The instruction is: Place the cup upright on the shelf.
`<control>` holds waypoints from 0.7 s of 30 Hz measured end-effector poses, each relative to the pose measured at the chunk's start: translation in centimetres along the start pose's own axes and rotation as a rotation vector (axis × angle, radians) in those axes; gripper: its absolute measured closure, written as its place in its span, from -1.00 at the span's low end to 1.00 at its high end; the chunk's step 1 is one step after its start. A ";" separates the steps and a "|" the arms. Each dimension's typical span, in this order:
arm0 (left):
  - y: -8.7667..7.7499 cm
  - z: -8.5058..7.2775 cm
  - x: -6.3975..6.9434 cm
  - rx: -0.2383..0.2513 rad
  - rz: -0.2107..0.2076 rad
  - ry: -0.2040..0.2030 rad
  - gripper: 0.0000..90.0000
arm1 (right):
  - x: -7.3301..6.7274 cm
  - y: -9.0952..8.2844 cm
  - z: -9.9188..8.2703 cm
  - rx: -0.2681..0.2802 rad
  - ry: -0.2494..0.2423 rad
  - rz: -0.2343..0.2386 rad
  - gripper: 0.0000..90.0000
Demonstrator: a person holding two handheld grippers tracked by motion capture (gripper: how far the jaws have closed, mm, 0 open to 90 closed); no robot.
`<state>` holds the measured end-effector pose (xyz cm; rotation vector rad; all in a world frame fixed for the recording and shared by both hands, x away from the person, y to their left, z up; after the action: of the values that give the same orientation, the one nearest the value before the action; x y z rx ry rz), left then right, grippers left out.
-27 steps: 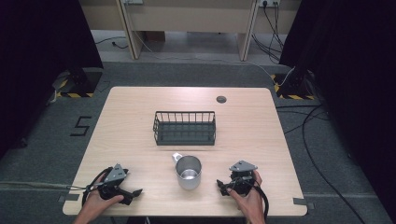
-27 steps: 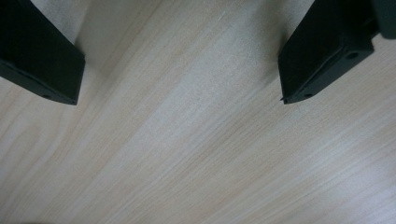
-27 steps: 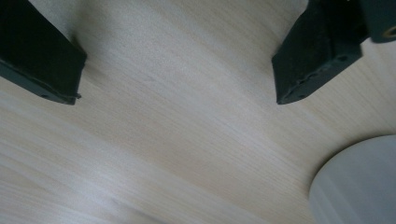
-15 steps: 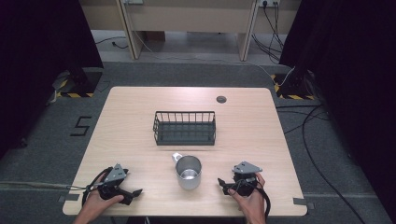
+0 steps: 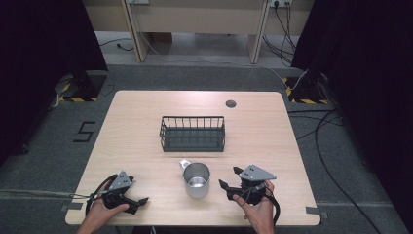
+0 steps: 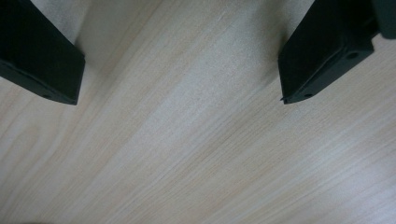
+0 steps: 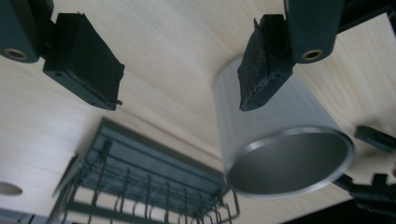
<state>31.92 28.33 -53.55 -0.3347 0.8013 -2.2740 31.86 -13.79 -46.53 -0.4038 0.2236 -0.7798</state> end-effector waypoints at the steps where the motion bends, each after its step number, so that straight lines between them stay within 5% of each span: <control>1: 0.0 0.0 0.0 0.000 0.000 0.000 -1.00 | 0.0 0.0 0.0 0.000 0.000 0.000 -0.31; 12: 0.0 0.0 0.0 0.000 0.000 0.001 -1.00 | -2.0 1.1 2.7 0.036 -0.052 0.069 -0.03; 21: 0.0 0.0 0.0 0.000 0.000 0.000 -1.00 | -2.6 3.1 3.2 -0.010 -0.086 0.085 0.31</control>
<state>31.91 28.33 -53.55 -0.3344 0.8008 -2.2738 33.14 -9.01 -44.85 -0.4336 0.1636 -0.6765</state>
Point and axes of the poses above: each handheld gripper's, and its own axes: y roughly forward along the jaws, z roughly out of its top, x roughly to its right, the point moved 1 cm from there along y, roughly forward along the jaws, and after that the axes turned 4 degrees about x, right-handed, at the moved point
